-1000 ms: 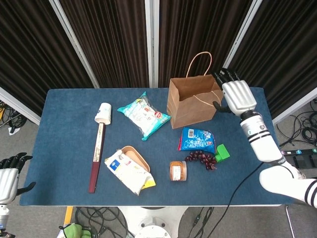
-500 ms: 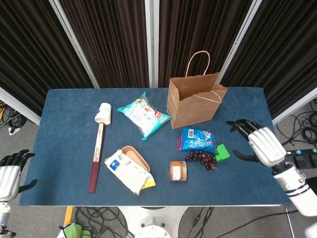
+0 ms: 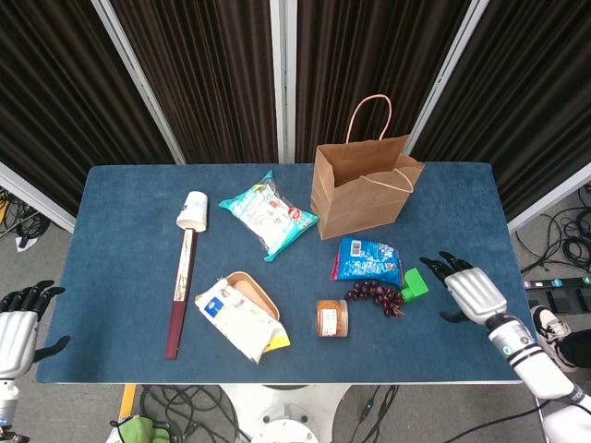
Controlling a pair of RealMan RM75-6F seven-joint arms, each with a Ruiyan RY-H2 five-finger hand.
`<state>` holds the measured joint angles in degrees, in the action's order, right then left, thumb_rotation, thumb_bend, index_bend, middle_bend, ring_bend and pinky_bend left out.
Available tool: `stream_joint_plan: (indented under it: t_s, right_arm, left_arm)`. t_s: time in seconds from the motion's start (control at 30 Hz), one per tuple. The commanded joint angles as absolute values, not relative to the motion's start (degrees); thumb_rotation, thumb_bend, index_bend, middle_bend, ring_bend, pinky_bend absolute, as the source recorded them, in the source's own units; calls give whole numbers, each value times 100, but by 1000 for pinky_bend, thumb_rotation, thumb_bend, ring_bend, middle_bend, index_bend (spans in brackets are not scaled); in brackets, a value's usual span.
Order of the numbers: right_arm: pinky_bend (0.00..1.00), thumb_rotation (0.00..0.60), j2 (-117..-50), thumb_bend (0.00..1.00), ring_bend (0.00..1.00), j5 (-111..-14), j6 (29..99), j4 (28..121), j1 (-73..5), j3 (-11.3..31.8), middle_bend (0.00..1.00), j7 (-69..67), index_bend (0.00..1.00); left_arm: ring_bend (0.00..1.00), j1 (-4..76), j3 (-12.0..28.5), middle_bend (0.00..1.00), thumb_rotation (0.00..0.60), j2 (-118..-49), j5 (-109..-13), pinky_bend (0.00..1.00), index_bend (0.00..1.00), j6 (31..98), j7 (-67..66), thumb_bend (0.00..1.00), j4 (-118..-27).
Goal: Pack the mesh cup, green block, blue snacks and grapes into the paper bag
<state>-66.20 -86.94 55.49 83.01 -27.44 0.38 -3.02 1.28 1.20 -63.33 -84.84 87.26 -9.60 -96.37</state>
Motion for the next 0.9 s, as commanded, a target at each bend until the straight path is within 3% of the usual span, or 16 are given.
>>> stream_joint_plan:
  t_s: [0.03,0.5,0.6,0.73,0.9]
  right_arm:
    - [204,600,-7049,108,29,-8507,5337,7859,-2909,114,165,-105,37]
    - [204,600,-7903,155,34,-8522,5057,7086,-3196,72,195,34,54]
    - [205,600,-7994,174,58,-8577,5089,6988,-3204,22,274,128,161]
    - [267,600,-7935,220,175,-8676,5568,7043,-3087,88,413,113,385]
    - [292,600,-7324,230,205,-8862,6238,7728,-2976,251,445,24,429]
  left_arm:
    - [258,130,121,298,600,-6339,-8476,239,311,8718,-958,51,-9634]
    - [258,132,128,298,600,-6376,-8427,239,311,8686,-915,50,-9587]
    - [258,124,119,298,600,-6376,-8435,238,311,8690,-889,50,-9574]
    - [258,113,121,298,600,-6368,-8423,239,311,8698,-862,50,-9563]
    - [258,112,119,298,600,-6365,-8442,239,311,8706,-840,51,-9555]
